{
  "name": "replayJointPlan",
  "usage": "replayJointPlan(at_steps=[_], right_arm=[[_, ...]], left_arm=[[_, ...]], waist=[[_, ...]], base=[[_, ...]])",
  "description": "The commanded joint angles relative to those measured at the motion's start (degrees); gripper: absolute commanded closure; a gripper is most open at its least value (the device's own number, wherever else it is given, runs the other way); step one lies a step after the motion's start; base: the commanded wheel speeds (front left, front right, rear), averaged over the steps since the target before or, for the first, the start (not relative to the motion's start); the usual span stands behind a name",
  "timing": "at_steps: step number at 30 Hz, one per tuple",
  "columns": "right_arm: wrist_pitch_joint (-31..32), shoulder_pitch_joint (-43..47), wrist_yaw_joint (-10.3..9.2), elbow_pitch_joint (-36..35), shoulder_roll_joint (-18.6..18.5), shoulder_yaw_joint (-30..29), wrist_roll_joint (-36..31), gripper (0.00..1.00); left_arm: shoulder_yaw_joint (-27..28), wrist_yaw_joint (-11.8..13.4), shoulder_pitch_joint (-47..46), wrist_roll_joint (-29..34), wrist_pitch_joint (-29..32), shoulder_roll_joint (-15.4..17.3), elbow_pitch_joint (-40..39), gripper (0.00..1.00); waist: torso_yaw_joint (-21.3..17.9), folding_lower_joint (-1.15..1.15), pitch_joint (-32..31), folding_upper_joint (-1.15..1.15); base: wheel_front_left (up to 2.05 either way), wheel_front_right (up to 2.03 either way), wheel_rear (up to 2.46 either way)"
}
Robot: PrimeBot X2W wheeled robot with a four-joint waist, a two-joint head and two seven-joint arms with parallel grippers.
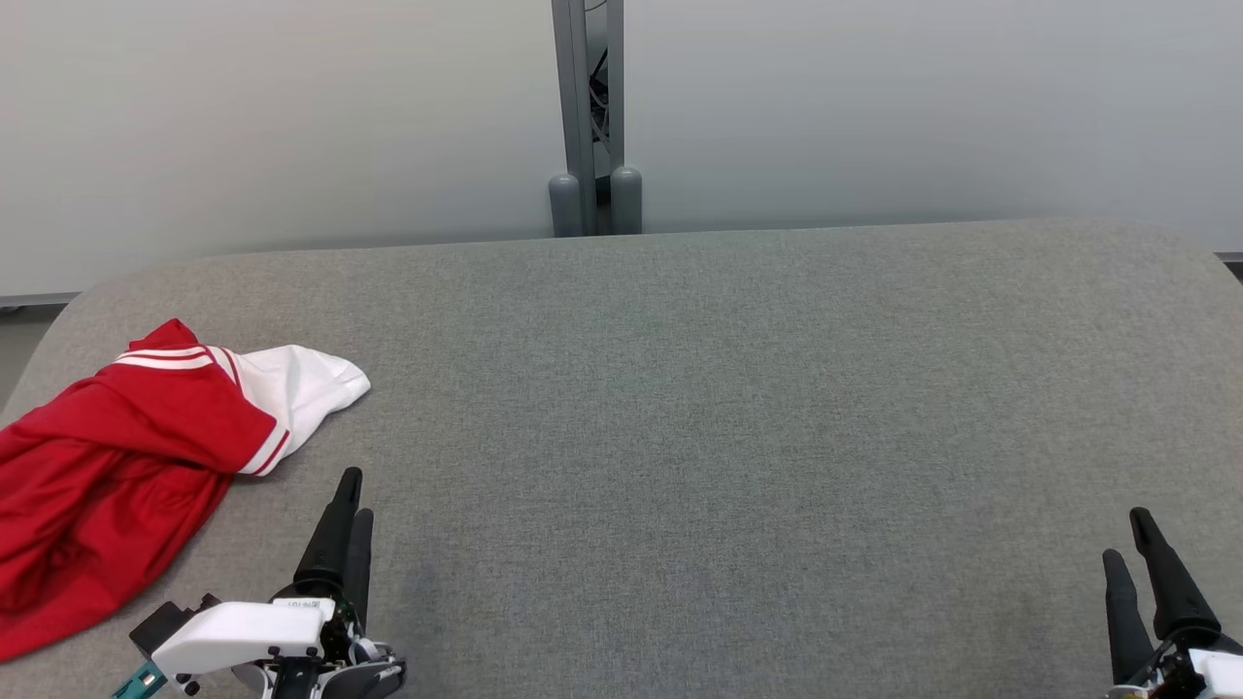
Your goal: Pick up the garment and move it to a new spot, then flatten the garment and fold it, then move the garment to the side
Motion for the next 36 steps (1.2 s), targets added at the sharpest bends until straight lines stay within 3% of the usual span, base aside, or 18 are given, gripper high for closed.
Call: replayJointPlan(at_steps=[1,11,20,26,36], right_arm=[[-0.53,-0.81,0.00,-0.82,-0.52,0.79,-0.31,0.00],[-3.76,-1.89,0.02,-0.69,-1.40,5.19,-6.69,0.00],[-6.51,-2.83,0.03,-1.59,-1.22,8.94,-22.42,0.00],[-8.01,-2.73,0.04,-2.55,-1.18,8.87,-32.77,0.00],[-10.33,-2.64,0.05,-4.64,-1.36,13.44,-42.64,0.00]], left_arm=[[-0.04,-0.01,-0.99,-0.08,-0.27,0.17,-1.33,0.00],[-0.93,-0.02,0.36,5.88,-3.22,1.00,-3.96,0.00],[0.49,0.31,1.67,21.59,-5.49,0.39,-8.04,0.00],[-0.50,2.09,2.52,29.42,-6.74,0.42,-9.98,0.00],[-1.82,4.96,3.32,39.32,-8.63,0.50,-11.72,0.00]], waist=[[-0.02,0.00,-0.08,0.00],[-0.05,0.00,-0.40,0.00],[0.07,0.00,-0.54,0.00],[0.22,0.00,-0.67,0.00],[0.44,0.00,-0.81,0.00]], base=[[0.00,0.00,0.00],[0.00,0.00,0.00],[0.00,0.00,0.00],[0.00,0.00,0.00],[0.00,0.00,0.00]])
